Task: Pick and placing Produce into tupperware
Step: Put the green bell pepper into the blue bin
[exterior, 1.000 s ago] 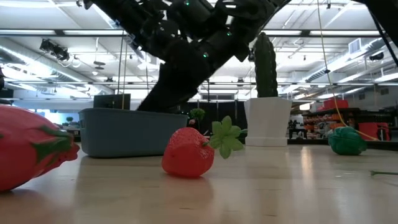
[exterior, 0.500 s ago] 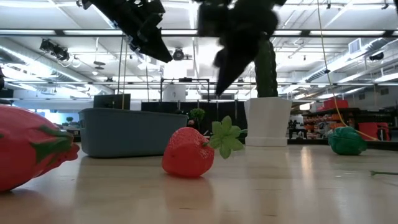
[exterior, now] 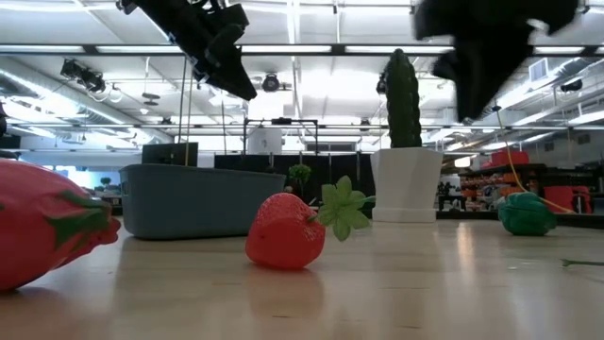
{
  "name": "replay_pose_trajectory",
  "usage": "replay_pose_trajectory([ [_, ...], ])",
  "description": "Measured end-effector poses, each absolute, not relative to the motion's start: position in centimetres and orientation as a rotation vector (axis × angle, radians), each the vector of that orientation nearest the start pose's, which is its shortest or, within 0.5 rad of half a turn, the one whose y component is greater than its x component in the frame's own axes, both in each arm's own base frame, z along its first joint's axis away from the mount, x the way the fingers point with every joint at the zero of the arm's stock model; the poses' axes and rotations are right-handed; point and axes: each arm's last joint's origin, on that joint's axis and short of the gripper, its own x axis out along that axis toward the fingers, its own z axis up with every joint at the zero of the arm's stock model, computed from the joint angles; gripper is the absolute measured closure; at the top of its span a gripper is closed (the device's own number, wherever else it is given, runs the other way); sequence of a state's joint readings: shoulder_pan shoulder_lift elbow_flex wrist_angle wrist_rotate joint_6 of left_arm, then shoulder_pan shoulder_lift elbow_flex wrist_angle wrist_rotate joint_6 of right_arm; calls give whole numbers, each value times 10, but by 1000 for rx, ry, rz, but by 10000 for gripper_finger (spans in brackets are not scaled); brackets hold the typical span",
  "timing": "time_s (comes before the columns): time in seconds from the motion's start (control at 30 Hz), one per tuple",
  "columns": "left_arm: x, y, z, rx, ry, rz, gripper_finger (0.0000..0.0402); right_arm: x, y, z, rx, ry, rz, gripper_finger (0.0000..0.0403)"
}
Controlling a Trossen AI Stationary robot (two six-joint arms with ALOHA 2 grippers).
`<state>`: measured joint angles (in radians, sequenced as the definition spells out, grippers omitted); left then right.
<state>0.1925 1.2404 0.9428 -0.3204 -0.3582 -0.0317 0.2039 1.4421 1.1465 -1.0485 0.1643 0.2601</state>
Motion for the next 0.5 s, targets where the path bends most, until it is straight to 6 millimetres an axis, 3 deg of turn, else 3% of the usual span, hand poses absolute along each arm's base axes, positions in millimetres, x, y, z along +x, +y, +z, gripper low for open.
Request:
replay_pose_trajectory([
  [0.23, 257, 60, 284, 12, 612, 546, 268, 202, 48, 233, -16, 1350, -170, 210],
  [0.5, 257, 60, 284, -18, 603, 555, 273, 184, 44, 208, -29, 1401, -153, 155],
])
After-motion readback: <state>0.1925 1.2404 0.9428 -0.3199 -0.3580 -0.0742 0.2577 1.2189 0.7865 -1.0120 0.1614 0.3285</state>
